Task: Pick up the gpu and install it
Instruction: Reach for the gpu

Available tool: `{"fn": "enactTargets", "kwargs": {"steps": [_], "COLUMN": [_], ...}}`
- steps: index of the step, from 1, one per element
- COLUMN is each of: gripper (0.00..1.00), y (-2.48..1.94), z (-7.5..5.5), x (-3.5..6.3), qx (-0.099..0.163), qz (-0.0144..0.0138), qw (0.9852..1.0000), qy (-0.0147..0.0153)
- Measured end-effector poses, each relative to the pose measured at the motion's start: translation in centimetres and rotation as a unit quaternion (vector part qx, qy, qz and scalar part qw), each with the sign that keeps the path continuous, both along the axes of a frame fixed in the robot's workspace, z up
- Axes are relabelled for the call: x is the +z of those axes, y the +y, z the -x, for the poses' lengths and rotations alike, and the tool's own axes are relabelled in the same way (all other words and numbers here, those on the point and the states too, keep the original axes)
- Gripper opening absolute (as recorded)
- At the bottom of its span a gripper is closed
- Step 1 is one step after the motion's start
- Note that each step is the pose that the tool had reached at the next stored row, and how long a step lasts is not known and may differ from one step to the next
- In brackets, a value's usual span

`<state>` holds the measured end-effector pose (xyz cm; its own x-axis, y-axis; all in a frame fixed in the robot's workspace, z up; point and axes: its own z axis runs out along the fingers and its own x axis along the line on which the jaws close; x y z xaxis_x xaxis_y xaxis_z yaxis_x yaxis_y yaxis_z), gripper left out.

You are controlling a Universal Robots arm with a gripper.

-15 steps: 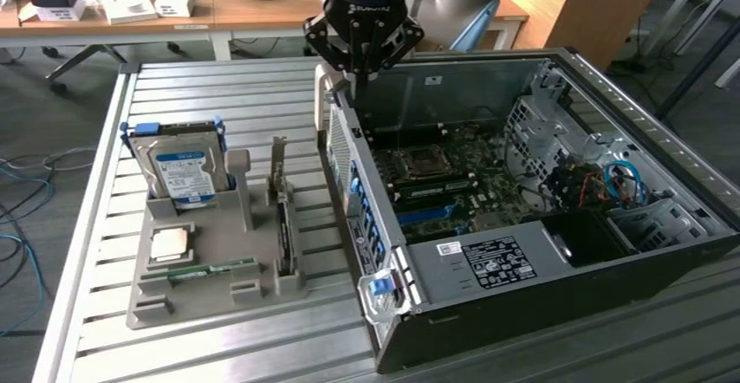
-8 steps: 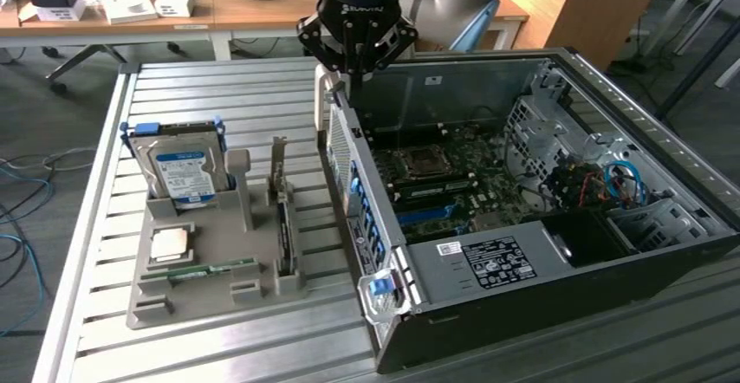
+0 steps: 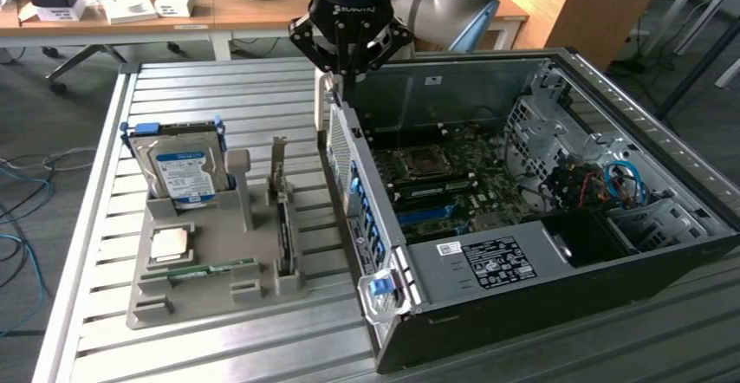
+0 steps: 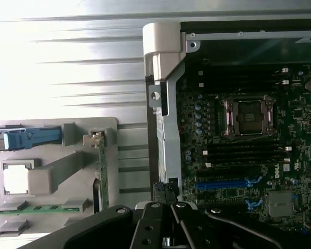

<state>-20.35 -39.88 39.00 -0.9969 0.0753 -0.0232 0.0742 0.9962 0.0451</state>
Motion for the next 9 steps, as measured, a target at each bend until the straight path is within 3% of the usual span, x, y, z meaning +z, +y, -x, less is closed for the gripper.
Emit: {"fn": "enactTargets", "kwargs": {"steps": [9], "gripper": [0.11], "y": [0.00], "z": [1.2], "x": [-0.06], "qx": [0.000], "qz": [0.0000], "qw": [1.0000], "qy": [0.0000]}}
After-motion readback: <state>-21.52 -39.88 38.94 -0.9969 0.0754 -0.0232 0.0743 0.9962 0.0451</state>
